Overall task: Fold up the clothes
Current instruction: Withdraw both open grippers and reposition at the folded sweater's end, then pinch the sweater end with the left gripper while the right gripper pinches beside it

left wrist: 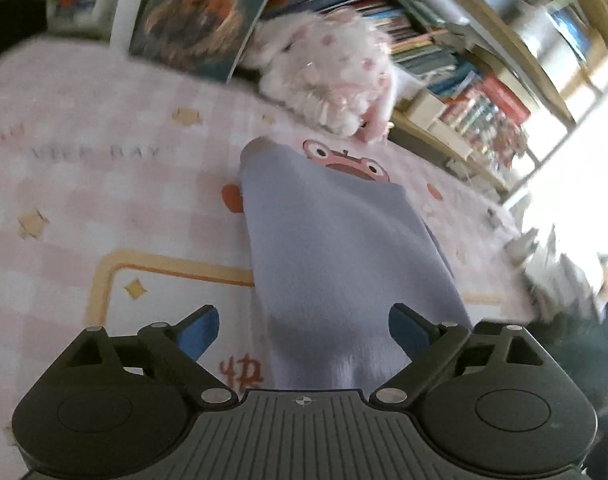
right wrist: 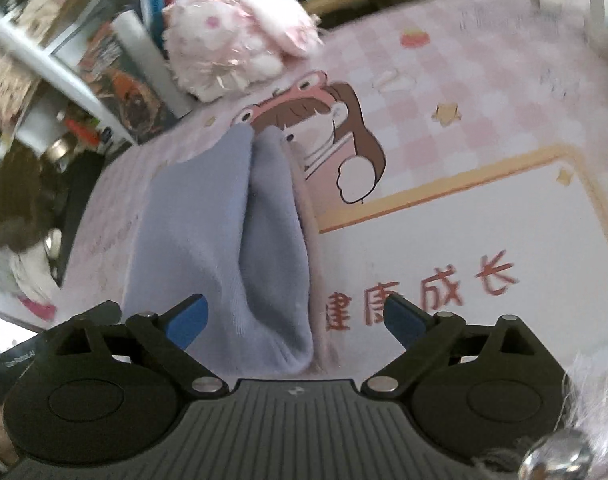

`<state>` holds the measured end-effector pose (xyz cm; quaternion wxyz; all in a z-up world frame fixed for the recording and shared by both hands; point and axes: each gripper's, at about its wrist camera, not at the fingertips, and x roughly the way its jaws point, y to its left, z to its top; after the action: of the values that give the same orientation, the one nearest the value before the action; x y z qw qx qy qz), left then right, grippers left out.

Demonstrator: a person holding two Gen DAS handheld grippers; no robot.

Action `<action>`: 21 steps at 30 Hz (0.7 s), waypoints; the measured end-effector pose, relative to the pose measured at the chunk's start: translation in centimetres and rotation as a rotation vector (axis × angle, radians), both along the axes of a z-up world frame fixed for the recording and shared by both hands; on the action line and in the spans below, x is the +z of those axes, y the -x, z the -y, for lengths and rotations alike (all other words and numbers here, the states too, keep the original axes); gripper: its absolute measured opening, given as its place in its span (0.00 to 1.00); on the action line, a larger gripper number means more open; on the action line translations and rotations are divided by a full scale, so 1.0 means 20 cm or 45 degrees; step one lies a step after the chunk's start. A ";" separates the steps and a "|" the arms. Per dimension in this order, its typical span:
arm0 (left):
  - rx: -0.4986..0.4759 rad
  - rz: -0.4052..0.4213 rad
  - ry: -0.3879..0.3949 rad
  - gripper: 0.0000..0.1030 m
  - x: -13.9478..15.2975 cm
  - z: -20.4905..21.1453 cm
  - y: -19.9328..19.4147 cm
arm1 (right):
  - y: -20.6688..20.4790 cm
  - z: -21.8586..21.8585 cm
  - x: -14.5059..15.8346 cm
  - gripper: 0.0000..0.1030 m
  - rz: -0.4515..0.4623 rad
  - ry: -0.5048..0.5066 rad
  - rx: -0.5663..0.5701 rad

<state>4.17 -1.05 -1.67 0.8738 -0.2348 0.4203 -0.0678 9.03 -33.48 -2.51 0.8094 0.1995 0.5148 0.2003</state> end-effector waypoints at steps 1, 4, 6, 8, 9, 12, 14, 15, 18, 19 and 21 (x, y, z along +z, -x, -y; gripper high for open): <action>0.011 -0.019 0.031 0.90 -0.02 -0.01 -0.02 | -0.02 0.00 -0.02 0.92 -0.021 -0.012 -0.007; 0.031 -0.061 0.095 0.89 -0.08 -0.02 -0.08 | -0.06 -0.02 -0.05 0.92 -0.048 -0.030 0.007; 0.034 -0.068 0.101 0.88 -0.10 -0.01 -0.10 | -0.09 -0.04 -0.08 0.90 -0.065 -0.042 0.017; 0.032 -0.065 0.130 0.80 -0.11 -0.01 -0.11 | -0.12 -0.05 -0.08 0.88 -0.067 -0.045 0.052; 0.029 -0.066 0.150 0.70 -0.12 -0.01 -0.12 | -0.13 -0.06 -0.09 0.85 -0.065 -0.050 0.069; 0.045 -0.081 0.185 0.60 -0.12 0.00 -0.14 | -0.16 -0.10 -0.10 0.54 -0.075 -0.075 0.122; 0.045 -0.063 0.141 0.53 -0.11 0.02 -0.13 | -0.18 -0.14 -0.11 0.50 -0.091 -0.099 0.137; 0.037 -0.047 0.105 0.47 -0.09 0.04 -0.12 | -0.18 -0.16 -0.10 0.45 -0.063 -0.084 0.152; -0.054 0.058 -0.166 0.43 0.02 0.18 -0.09 | -0.13 -0.24 0.00 0.27 0.122 0.015 0.258; -0.080 0.079 -0.216 0.43 0.04 0.21 -0.08 | -0.09 -0.27 0.05 0.24 0.210 0.065 0.316; -0.065 0.029 -0.149 0.45 0.01 0.16 -0.09 | -0.04 -0.31 0.10 0.24 0.298 0.115 0.397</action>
<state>5.99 -4.26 -1.45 0.8887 -0.1718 0.4196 -0.0681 9.86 -27.32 -0.51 0.8310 0.0562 0.4502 0.3219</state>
